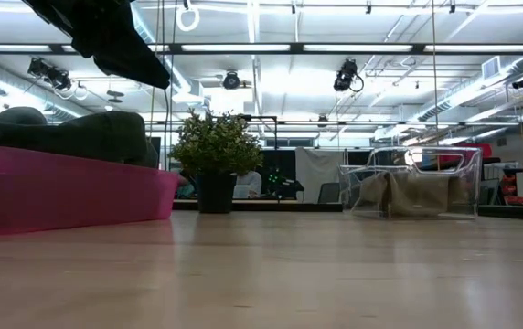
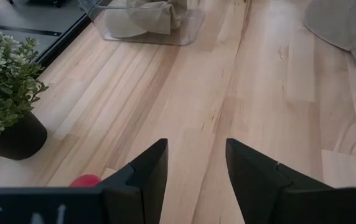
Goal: Pick & Place hat
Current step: Put the right brown cap into the transparent bin
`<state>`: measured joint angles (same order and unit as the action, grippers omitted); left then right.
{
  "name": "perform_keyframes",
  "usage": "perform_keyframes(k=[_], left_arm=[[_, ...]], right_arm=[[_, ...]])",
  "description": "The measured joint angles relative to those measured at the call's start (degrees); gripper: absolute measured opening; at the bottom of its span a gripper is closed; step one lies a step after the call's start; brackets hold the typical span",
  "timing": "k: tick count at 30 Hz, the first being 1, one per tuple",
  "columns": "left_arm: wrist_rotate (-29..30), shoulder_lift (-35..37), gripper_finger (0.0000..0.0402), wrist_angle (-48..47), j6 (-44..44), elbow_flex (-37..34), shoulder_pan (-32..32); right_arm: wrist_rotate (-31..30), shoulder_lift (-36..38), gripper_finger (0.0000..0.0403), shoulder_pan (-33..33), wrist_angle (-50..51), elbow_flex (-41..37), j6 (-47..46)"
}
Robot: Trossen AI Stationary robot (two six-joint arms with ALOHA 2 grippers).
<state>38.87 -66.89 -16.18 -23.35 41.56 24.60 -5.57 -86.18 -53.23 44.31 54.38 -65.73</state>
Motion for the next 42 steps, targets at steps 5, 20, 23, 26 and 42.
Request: perform_keyframes(k=[5, 20, 23, 26, 42], left_arm=[[0.0, 0.0, 0.0165, 0.0, 0.1, 0.0, 0.0], [0.0, 0.0, 0.0165, 0.0, 0.5, 0.0, -0.1], [0.0, 0.0, 0.0165, 0.1, 0.5, 0.0, -0.1], [0.0, 0.0, 0.0165, 0.6, 0.4, 0.0, -0.1], [0.1, 0.0, 0.0165, 2.5, 0.7, 0.0, -0.1]], right_arm=[[0.1, -2.9, 0.0198, -1.6, -4.2, -1.8, 0.4], [-2.0, -2.4, 0.0018, 0.3, 4.9, 2.8, 14.1], [-7.6, -1.4, 0.0006, 1.8, 13.6, 9.1, 19.8], [-18.6, -1.3, 0.0007, 3.5, 23.9, 15.5, 30.3], [-51.1, -1.0, 0.0001, 35.9, 45.5, 22.8, 73.7]])
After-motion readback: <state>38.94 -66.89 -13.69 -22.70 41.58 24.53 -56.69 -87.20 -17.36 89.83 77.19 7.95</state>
